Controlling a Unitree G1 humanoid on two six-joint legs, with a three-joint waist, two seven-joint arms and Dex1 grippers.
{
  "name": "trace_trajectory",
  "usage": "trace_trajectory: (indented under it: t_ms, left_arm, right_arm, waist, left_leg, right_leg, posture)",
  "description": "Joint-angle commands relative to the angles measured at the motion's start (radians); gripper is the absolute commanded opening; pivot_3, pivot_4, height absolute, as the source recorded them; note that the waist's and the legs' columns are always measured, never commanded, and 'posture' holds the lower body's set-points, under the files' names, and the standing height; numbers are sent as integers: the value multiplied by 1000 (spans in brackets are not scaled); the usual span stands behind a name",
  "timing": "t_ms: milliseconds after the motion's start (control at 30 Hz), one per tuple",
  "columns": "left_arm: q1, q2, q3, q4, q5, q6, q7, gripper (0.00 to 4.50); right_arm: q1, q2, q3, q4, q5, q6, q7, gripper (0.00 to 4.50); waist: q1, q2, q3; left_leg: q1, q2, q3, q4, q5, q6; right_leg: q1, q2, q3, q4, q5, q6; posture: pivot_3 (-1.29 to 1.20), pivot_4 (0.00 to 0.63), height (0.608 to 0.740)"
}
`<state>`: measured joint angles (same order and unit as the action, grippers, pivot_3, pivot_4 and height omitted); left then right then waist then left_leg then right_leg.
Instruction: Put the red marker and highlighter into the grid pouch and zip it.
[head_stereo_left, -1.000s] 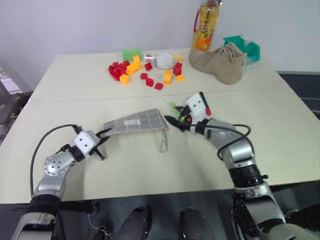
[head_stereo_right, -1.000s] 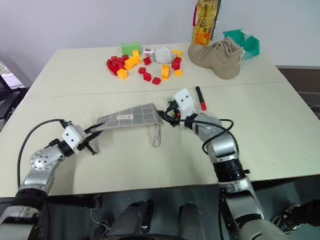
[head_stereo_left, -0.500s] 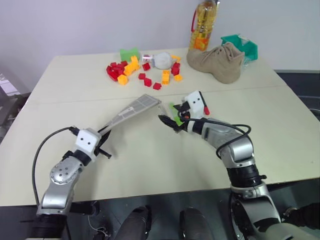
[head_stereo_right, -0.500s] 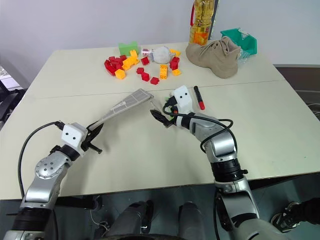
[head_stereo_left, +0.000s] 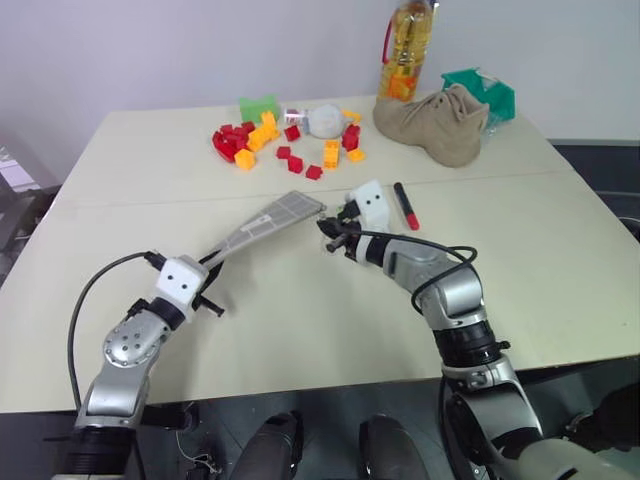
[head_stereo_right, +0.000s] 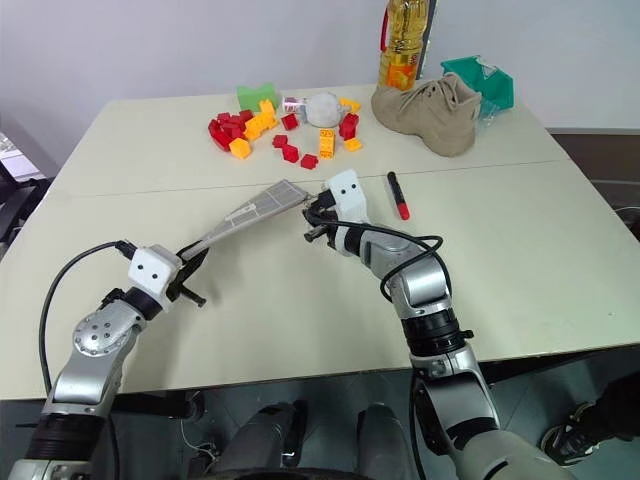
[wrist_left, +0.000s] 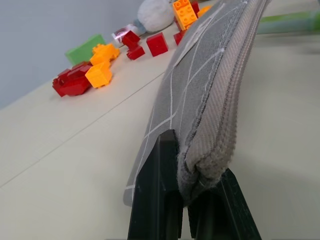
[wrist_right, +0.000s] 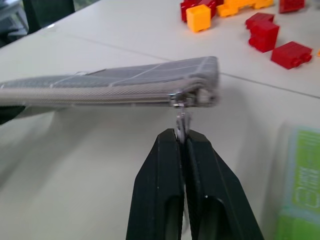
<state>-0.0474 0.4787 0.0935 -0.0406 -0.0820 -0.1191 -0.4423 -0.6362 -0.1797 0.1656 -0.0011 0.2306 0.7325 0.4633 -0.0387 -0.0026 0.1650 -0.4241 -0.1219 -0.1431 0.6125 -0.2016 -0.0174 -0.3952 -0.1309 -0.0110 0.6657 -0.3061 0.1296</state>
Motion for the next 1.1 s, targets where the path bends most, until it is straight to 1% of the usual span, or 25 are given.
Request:
trace_trajectory:
  t_ms: [33,300,500,667,833,933,1033,1067,1100]
  left_arm:
    - [-22,-13,-7,-26,23,-4,22,0]
    - [-28,-63,-70,-83,80,43,47,0]
    - [-35,-85,-94,-112,102,81,64,0]
    - [-43,-102,-96,-131,111,105,79,0]
    - [-44,-116,-82,-141,110,123,109,0]
    - [-48,-117,-62,-146,119,135,134,0]
    - [-49,-115,-33,-148,123,149,163,0]
    - [-47,-115,-18,-152,120,157,176,0]
    - [-46,-115,-5,-156,119,164,187,0]
  right_arm:
    - [-20,-16,107,-88,-55,-30,32,43]
    - [-55,19,223,-124,-92,-11,58,43]
    - [-92,30,336,-177,-87,-5,158,43]
    - [-122,86,362,-171,-77,20,174,43]
    - [-125,87,347,-170,-68,32,189,43]
    - [-113,55,316,-189,-57,41,207,832]
    - [-97,0,280,-205,-77,34,195,2243]
    - [-90,-24,256,-209,-84,29,185,2830]
    - [-83,-47,234,-213,-85,26,180,3285]
  waist:
    - [0,0,0]
    - [0,0,0]
    - [0,0,0]
    - [0,0,0]
    - [2,0,0]
    - [1,0,0]
    - [2,0,0]
    - [3,0,0]
    - [7,0,0]
  left_leg:
    - [0,0,0,0,0,0]
    - [0,0,0,0,0,0]
    - [0,0,0,0,0,0]
    - [0,1,0,0,0,0]
    - [0,1,0,0,0,0]
    - [0,1,0,0,0,0]
    - [0,1,0,0,0,0]
    - [0,1,0,0,0,0]
    - [0,1,0,1,0,0]
  right_leg:
    - [0,0,0,0,0,0]
    - [0,0,1,0,0,0]
    - [-1,1,1,0,0,0]
    - [-1,1,1,0,0,0]
    - [-2,1,1,0,0,0]
    - [-2,1,1,0,0,0]
    - [-2,1,1,0,0,0]
    - [-2,1,1,0,0,0]
    - [-2,1,1,0,0,0]
  posture:
    - [0,150,740]
    - [0,150,740]
    - [0,150,740]
    - [0,150,740]
    - [0,150,740]
    - [0,150,740]
    - [0,150,740]
    - [0,150,740]
    - [0,150,740]
